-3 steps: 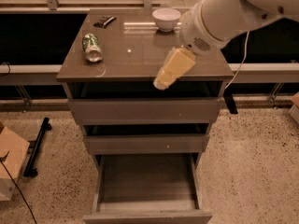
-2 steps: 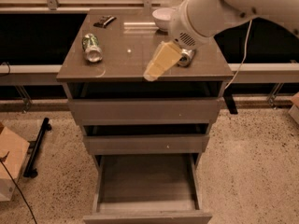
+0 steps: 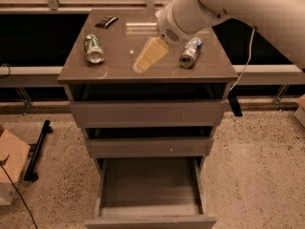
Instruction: Place green can into bottom drawer
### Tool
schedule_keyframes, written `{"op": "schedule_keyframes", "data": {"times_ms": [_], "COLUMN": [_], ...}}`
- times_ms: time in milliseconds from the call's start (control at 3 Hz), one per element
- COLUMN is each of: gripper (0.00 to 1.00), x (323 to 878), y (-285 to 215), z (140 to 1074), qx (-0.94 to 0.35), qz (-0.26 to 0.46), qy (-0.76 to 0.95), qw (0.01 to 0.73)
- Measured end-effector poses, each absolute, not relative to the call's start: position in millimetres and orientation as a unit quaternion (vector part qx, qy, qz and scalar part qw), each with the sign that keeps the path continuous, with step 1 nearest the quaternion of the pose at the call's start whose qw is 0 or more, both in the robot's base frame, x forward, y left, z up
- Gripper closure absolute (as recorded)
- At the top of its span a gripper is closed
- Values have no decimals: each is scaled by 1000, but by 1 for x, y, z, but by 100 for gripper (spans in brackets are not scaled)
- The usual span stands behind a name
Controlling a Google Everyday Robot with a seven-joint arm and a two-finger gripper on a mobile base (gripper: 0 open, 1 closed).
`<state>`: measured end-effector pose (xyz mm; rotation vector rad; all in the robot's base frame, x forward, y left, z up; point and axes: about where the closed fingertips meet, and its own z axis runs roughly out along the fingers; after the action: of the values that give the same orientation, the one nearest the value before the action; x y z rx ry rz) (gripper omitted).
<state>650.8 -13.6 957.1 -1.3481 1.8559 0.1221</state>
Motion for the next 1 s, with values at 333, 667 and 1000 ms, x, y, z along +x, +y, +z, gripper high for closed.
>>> {"op": "schedule_keyframes", "data": {"times_ms": [333, 667, 1000], "gripper": [0, 0, 0], "x": [703, 704, 712], "y": [16, 18, 34], "z": [932, 929, 915], "qx": [-533, -531, -519], "qz": [83, 84, 93], "qy": [737, 738, 746], "qw": [407, 407, 407]}}
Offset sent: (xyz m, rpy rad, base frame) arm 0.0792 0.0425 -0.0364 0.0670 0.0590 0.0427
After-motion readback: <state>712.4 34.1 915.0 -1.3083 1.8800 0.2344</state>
